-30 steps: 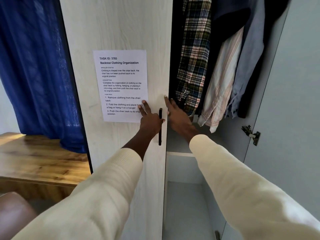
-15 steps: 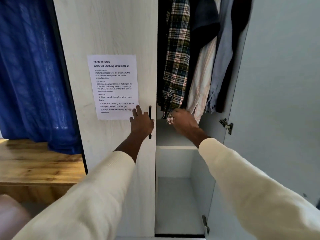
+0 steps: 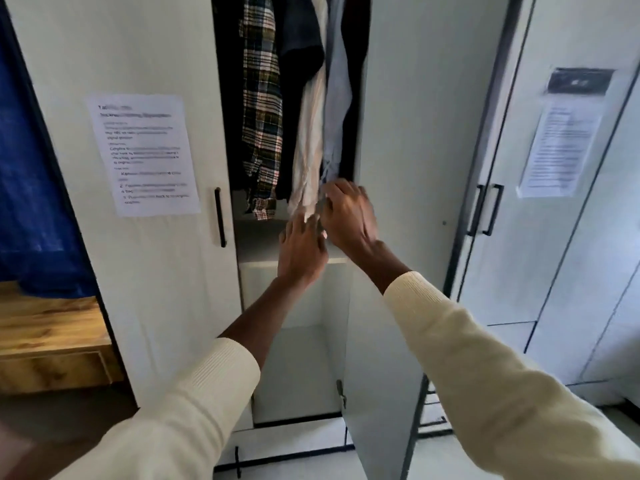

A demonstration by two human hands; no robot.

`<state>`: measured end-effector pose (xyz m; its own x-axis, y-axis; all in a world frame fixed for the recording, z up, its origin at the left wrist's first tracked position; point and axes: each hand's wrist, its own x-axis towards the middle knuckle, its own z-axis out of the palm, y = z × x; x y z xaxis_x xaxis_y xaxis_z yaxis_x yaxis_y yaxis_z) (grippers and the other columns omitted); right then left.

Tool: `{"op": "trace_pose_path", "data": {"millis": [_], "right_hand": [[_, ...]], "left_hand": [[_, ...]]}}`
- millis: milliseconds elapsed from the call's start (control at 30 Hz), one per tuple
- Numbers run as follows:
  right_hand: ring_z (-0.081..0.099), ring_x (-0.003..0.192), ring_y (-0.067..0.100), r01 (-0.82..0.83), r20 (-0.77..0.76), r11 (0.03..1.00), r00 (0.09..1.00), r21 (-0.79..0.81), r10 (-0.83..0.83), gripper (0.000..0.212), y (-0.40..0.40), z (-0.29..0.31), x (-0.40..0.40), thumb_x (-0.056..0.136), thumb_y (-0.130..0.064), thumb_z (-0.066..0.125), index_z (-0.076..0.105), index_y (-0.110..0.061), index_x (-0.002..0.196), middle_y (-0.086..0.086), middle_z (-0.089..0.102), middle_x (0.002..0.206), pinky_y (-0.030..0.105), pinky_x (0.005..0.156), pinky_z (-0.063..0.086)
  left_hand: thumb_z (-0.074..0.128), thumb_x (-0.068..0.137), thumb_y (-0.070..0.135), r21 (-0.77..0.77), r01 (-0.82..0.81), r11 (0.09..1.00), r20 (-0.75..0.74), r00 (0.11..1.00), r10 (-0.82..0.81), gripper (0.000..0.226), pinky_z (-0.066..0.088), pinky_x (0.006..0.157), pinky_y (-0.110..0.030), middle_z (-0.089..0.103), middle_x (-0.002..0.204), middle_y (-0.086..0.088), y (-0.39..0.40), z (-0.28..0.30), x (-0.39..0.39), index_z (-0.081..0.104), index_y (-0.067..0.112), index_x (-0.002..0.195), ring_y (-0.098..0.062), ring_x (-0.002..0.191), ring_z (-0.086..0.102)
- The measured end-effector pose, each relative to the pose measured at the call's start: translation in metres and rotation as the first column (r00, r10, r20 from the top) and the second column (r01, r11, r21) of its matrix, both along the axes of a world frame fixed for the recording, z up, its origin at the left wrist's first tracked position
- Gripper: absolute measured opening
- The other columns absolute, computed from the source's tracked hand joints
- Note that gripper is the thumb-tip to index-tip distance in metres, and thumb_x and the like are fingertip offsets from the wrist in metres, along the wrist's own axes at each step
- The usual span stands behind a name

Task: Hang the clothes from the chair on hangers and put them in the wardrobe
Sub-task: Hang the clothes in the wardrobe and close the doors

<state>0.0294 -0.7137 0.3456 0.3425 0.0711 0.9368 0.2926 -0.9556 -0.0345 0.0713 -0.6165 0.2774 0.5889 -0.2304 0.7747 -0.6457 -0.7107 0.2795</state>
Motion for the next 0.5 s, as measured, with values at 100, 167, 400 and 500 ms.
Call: {"op": "trace_pose_path", "data": {"millis": [100, 167, 400, 500], "right_hand": [[0.057, 0.094, 0.028, 0.044, 0.131, 0.999, 0.99, 0.017, -0.046, 0.028, -0.046, 0.006, -0.043, 0.085, -0.013, 0.048, 0.07, -0.005, 0.101, 0.011, 0.066, 0.103, 0.038, 0.08, 0.045], [0.049, 0.101, 0.026, 0.117, 0.202, 0.992, 0.971, 0.048, -0.124, 0.032, -0.086, 0.012, -0.068, 0.083, -0.015, 0.046, 0.066, -0.006, 0.106, 0.012, 0.061, 0.11, 0.037, 0.086, 0.04], [0.051, 0.092, 0.02, -0.019, -0.13, 0.674, 0.977, 0.738, 0.169, 0.024, -0.208, 0.029, -0.089, 0.095, -0.022, 0.04, 0.058, -0.007, 0.101, 0.008, 0.055, 0.101, 0.029, 0.078, 0.034], [0.046, 0.072, 0.01, -0.073, -0.371, 0.626, 0.75, 0.776, 0.548, 0.032, -0.222, 0.023, -0.088, 0.097, -0.029, 0.038, 0.056, -0.003, 0.09, -0.001, 0.052, 0.082, 0.029, 0.068, 0.038]], "left_hand": [[0.048, 0.1, 0.029, -0.088, 0.015, 0.996, -0.068, 0.997, -0.021, 0.046, 0.032, 0.114, -0.048, 0.034, 0.153, -0.016, -0.046, 0.003, -0.033, 0.041, 0.01, 0.142, -0.03, 0.142, 0.03], [0.046, 0.101, 0.03, -0.094, 0.031, 0.995, -0.051, 0.998, -0.036, 0.045, 0.029, 0.115, -0.045, 0.032, 0.155, -0.014, -0.079, 0.006, -0.054, 0.043, 0.011, 0.141, -0.028, 0.144, 0.028], [0.037, 0.103, 0.044, -0.043, 0.115, 0.992, 0.006, 0.993, -0.115, 0.048, 0.023, 0.116, -0.048, 0.032, 0.156, -0.01, -0.148, 0.027, -0.095, 0.048, 0.013, 0.138, -0.027, 0.145, 0.025], [0.04, 0.102, 0.044, -0.035, 0.091, 0.995, 0.006, 0.996, -0.091, 0.051, 0.02, 0.117, -0.047, 0.028, 0.158, -0.011, -0.159, 0.034, -0.099, 0.046, 0.012, 0.14, -0.027, 0.147, 0.021]]}}
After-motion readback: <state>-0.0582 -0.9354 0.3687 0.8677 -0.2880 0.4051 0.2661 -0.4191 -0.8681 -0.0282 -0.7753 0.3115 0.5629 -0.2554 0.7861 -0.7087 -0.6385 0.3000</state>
